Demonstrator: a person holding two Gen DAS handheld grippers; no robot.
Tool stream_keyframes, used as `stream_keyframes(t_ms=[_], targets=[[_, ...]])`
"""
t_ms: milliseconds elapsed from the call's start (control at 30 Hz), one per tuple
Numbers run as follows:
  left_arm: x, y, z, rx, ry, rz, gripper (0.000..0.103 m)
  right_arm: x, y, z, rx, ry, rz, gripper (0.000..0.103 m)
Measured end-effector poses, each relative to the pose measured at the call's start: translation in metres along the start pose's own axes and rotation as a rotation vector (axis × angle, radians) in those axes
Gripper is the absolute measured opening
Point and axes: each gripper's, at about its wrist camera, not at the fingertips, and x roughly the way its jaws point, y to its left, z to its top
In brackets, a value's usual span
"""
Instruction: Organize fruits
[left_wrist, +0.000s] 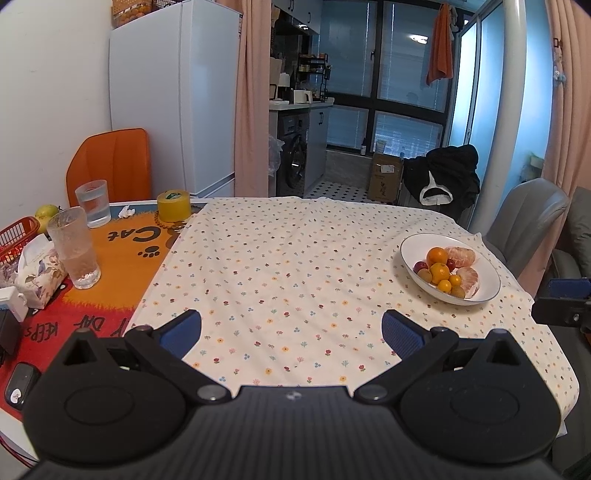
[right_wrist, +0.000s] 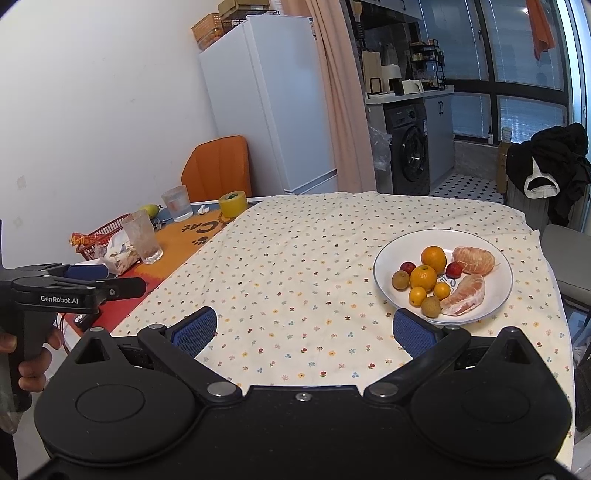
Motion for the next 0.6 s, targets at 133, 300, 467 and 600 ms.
stream_keyframes(t_ms=[133,300,467,600], targets=[[0.0019,-0.0018,-0.0017,0.01,0.004,0.003,0.103,0.0006,0.0003,-0.0006,0.003,0.005,-0.003,0.103],[0.0027,-0.0019,-0.0031,0.001,0.011,-0.007,0.103,0.0016,0.0005,-0.0008,0.003,0.01,-0.003,0.103],[0.0022,-0.003,-0.003,0.005,0.011,-0.006,0.103,0.0024,-0.0003,-0.0008,0.005,0.012,-0.004,0.103],[0.0013,-0.0045,-0.0024,0.009,0.008,-0.016,0.103,0.0022,-0.0016,-0.0008,0.007,0.013,-0.004,0.103]])
